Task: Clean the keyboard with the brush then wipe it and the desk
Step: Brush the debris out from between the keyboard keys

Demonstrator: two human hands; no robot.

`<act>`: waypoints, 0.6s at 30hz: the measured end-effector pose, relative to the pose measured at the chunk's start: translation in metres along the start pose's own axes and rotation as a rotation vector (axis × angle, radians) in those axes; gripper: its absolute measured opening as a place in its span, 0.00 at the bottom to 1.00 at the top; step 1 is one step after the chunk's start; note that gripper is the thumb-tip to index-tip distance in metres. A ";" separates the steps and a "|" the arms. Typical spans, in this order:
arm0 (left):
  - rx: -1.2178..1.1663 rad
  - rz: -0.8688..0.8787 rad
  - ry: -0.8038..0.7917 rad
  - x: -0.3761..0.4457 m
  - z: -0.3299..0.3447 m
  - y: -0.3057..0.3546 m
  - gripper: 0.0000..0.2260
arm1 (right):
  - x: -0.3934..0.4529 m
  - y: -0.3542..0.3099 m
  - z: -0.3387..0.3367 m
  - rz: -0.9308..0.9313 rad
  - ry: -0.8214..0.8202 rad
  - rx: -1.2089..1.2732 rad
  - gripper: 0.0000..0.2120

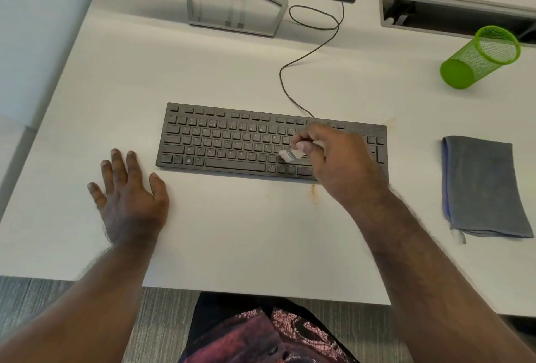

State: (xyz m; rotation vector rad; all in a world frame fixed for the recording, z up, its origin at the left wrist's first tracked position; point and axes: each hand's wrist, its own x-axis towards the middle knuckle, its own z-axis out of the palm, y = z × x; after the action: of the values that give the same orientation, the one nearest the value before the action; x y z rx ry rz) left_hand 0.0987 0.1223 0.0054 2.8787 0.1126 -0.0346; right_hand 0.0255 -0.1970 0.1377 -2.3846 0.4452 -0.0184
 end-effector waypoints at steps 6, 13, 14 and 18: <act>0.007 0.005 -0.002 0.000 0.000 0.001 0.32 | -0.001 -0.002 0.016 -0.054 -0.098 0.010 0.05; 0.009 0.006 -0.005 -0.001 -0.001 0.000 0.32 | 0.010 -0.008 0.015 0.021 0.101 0.046 0.05; 0.006 0.006 -0.003 -0.001 -0.001 0.000 0.32 | 0.011 -0.009 0.019 0.026 0.098 0.031 0.05; 0.006 0.003 -0.005 -0.001 0.000 0.001 0.32 | 0.013 -0.008 0.029 0.076 0.021 -0.036 0.07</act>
State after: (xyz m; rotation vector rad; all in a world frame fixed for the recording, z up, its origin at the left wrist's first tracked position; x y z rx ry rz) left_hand 0.0976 0.1215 0.0055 2.8844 0.1073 -0.0410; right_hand 0.0446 -0.1773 0.1197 -2.4031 0.5496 -0.0012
